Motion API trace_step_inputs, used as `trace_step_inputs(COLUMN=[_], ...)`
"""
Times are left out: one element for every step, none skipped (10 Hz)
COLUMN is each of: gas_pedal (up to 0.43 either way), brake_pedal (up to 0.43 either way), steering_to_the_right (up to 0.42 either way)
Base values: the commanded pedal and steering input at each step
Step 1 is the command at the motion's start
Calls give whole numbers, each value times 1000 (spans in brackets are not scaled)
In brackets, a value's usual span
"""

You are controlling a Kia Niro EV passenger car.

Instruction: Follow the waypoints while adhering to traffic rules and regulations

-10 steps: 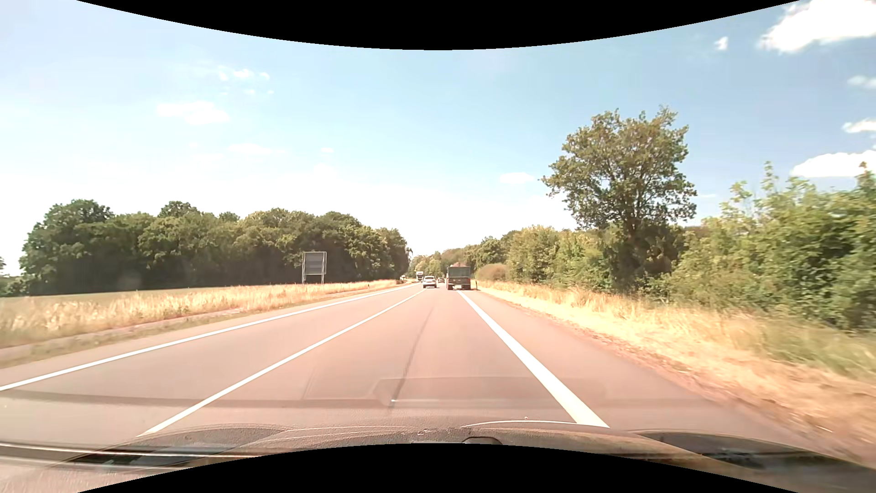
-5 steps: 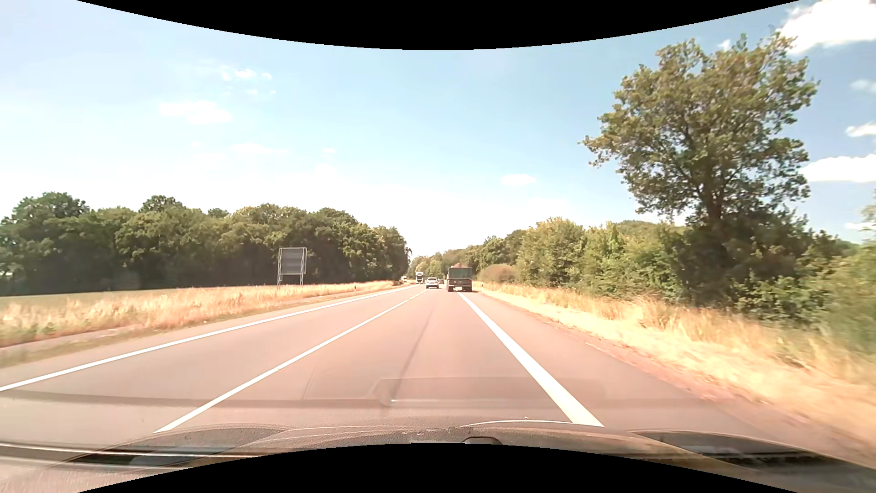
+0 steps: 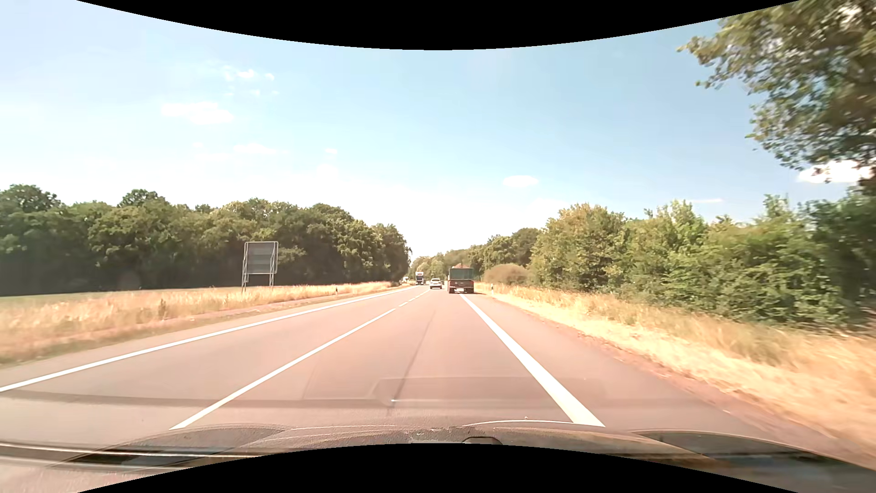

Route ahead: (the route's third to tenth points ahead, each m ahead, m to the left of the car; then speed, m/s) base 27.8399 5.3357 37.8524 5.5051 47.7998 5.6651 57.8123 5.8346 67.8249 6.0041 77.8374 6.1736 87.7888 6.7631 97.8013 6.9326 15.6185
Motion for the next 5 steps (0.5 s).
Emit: trace_step_inputs(gas_pedal=[370,358,350,311,287], brake_pedal=[0,0,0,0,0], steering_to_the_right=[-4,-4,-4,-4,-4])
